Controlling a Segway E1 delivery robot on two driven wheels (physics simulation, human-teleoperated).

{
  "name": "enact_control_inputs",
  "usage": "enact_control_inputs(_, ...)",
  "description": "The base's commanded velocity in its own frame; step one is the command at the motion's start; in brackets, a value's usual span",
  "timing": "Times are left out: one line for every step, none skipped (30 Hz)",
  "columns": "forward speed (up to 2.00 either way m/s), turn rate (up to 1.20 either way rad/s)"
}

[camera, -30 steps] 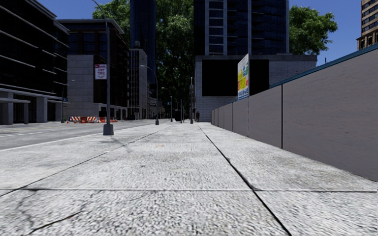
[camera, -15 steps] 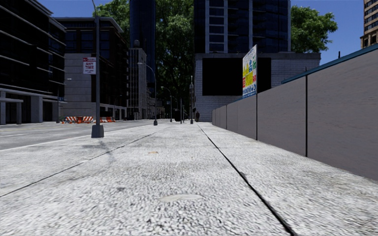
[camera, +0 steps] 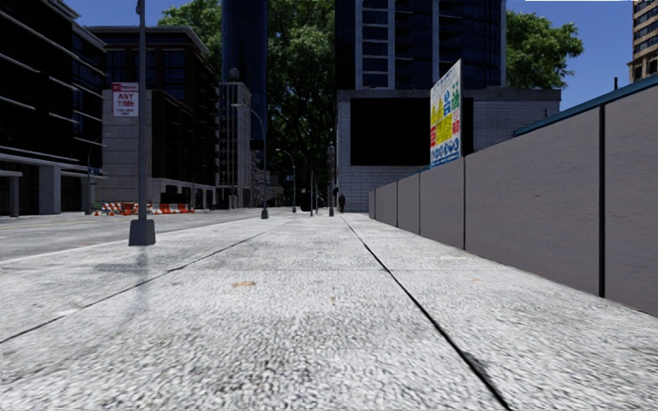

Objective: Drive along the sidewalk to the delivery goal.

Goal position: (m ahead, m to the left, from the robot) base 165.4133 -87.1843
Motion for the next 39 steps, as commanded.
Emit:
enact_control_inputs(2.0, -0.3)
enact_control_inputs(2.0, -0.31)
enact_control_inputs(2.0, -0.31)
enact_control_inputs(2.0, -0.31)
enact_control_inputs(2.0, -0.31)
enact_control_inputs(2.0, -0.31)
enact_control_inputs(2.0, -0.31)
enact_control_inputs(2.0, -0.31)
enact_control_inputs(2.0, -0.31)
enact_control_inputs(2.0, -0.31)
enact_control_inputs(2.0, -0.31)
enact_control_inputs(2.0, -0.17)
enact_control_inputs(2.0, -0.17)
enact_control_inputs(2.0, 0.0)
enact_control_inputs(2.0, 0.0)
enact_control_inputs(2.0, 0.0)
enact_control_inputs(2.0, 0.0)
enact_control_inputs(2.0, 0.0)
enact_control_inputs(2.0, 0.0)
enact_control_inputs(2.0, 0.0)
enact_control_inputs(2.0, 0.0)
enact_control_inputs(2.0, 0.0)
enact_control_inputs(2.0, 0.0)
enact_control_inputs(2.0, 0.0)
enact_control_inputs(2.0, 0.0)
enact_control_inputs(2.0, 0.0)
enact_control_inputs(2.0, 0.0)
enact_control_inputs(2.0, 0.0)
enact_control_inputs(2.0, 0.0)
enact_control_inputs(2.0, 0.0)
enact_control_inputs(2.0, 0.0)
enact_control_inputs(2.0, 0.0)
enact_control_inputs(2.0, 0.0)
enact_control_inputs(2.0, 0.0)
enact_control_inputs(2.0, 0.0)
enact_control_inputs(2.0, 0.0)
enact_control_inputs(2.0, 0.0)
enact_control_inputs(1.99, 0.0)
enact_control_inputs(1.99, 0.0)
